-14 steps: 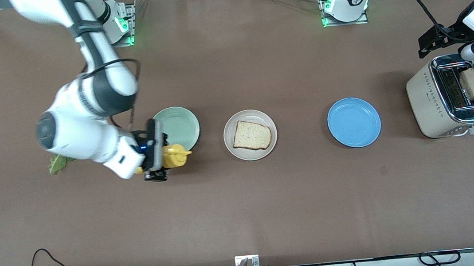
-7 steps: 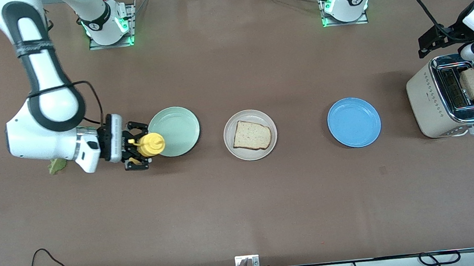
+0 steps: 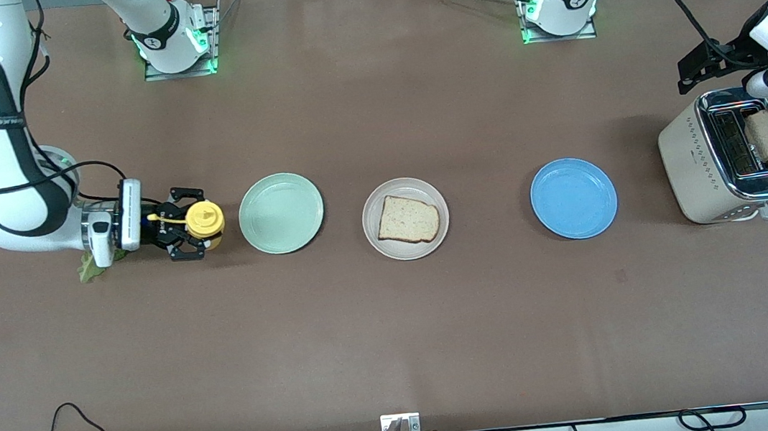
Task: Make sandwich in beige plate with both arms
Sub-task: 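Return the yellow bottle beside the lettuce with the right gripper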
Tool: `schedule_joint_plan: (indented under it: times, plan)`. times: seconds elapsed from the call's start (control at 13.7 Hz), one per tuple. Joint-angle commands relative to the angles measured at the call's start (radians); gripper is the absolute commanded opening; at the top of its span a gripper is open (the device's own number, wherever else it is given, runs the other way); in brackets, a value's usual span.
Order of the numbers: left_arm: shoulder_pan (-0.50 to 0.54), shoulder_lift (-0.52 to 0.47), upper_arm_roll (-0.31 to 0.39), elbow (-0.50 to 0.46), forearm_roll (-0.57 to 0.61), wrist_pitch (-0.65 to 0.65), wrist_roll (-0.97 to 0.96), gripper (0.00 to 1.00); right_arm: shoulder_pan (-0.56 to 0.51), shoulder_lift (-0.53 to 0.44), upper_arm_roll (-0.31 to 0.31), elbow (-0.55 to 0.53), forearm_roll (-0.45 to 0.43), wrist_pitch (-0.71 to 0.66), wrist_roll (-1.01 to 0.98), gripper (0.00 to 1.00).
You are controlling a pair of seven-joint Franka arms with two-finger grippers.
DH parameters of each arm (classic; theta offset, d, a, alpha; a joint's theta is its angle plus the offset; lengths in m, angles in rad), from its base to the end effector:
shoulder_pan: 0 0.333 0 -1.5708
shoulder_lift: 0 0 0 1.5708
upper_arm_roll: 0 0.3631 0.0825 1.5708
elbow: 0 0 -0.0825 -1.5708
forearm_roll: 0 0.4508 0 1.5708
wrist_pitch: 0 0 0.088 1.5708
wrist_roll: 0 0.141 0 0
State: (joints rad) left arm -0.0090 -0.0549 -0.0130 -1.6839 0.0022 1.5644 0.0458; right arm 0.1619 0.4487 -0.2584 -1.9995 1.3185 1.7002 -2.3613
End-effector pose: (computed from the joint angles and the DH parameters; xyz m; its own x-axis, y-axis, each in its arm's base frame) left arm 0.5959 -0.0130 0.6098 0.9956 -0.0676 -0.0646 -0.0678 -0.9977 0.0000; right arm 0.6340 0.0676 0.2238 0.0697 0.3655 0.9282 0.9969 0.0097 -0.0787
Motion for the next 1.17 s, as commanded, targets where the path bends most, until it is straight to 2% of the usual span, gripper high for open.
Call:
schedule_joint_plan:
  times: [0.0, 0.29, 0.58, 0.66, 0.8, 0.88, 1.1]
  plan:
    - [-0.002, -0.011, 0.005, 0.0, -0.007, -0.014, 0.02, 1.0, -0.083, 0.073, 0.021, -0.005, 0.073, -0.135, -0.111, 0.25]
    - [-0.002, -0.011, 0.005, 0.001, -0.007, -0.014, 0.02, 1.0, -0.143, 0.189, 0.021, -0.005, 0.111, -0.256, -0.231, 0.25]
    - [-0.002, -0.011, 0.005, 0.001, -0.007, -0.014, 0.02, 1.0, -0.185, 0.257, 0.021, -0.005, 0.111, -0.321, -0.305, 0.25]
    - [-0.002, -0.011, 0.005, 0.001, -0.007, -0.014, 0.02, 1.0, -0.189, 0.262, 0.021, -0.005, 0.111, -0.333, -0.309, 0.32]
    - [-0.002, -0.011, 0.005, 0.001, -0.007, -0.014, 0.02, 1.0, -0.191, 0.263, 0.021, -0.001, 0.111, -0.341, -0.309, 0.71]
    - [-0.002, -0.011, 0.005, 0.001, -0.007, -0.014, 0.02, 1.0, -0.191, 0.262, 0.021, 0.005, 0.11, -0.343, -0.3, 1.0]
    - [-0.002, -0.011, 0.005, 0.001, -0.007, -0.014, 0.02, 1.0, -0.19, 0.24, -0.001, 0.051, 0.056, -0.34, -0.25, 1.0]
